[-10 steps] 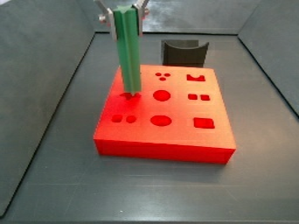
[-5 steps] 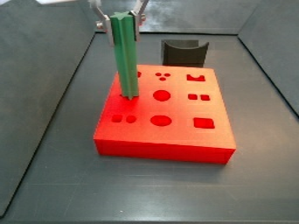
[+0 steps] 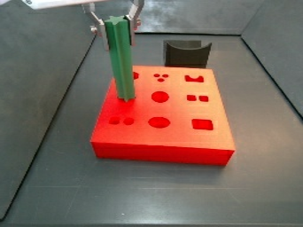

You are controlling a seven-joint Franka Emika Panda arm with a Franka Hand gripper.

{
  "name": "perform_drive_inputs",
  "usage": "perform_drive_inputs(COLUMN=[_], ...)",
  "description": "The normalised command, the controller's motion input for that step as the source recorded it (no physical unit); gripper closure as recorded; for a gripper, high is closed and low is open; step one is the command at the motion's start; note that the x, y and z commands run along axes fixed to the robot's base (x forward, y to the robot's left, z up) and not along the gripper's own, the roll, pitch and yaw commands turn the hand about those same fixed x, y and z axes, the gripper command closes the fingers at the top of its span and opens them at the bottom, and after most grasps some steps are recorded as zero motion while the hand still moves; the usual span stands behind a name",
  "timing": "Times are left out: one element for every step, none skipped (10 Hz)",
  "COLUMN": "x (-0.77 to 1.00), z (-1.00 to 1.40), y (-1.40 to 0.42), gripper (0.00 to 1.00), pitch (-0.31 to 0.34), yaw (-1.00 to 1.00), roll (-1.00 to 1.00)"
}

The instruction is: Insert the star object.

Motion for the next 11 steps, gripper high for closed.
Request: perform_drive_inputs(x=[0.17,0.22,0.25,0.01,0.04,0.00,0.00,0.11,0.03,0.03,0.01], z=[-0.24,-0.14,-0.12,0.00,0.00,-0.27,-1.00,-1.00,-1.00,-1.00,-1.00], y=[0.00,0.00,0.02,0.00,0.00,0.00,0.00,0.00,0.00,0.00,0.00], gripper=[1.00,1.00,1.00,1.00,1.00,1.00,1.00,1.00,1.00,1.00,1.00], pitch=[0.304,0.499,0.371,0.000,0.000,0.000,0.004,0.000,0.000,0.000,0.000], yaw=[-0.13,-0.26,-0.25,0.00,0.00,-0.04,-0.08,-0.07,-0.07,-0.09,-0.09], roll=[0.00,-0.03,-0.04,-0.01,0.00,0.00,0.02,0.00,0.00,0.00,0.00])
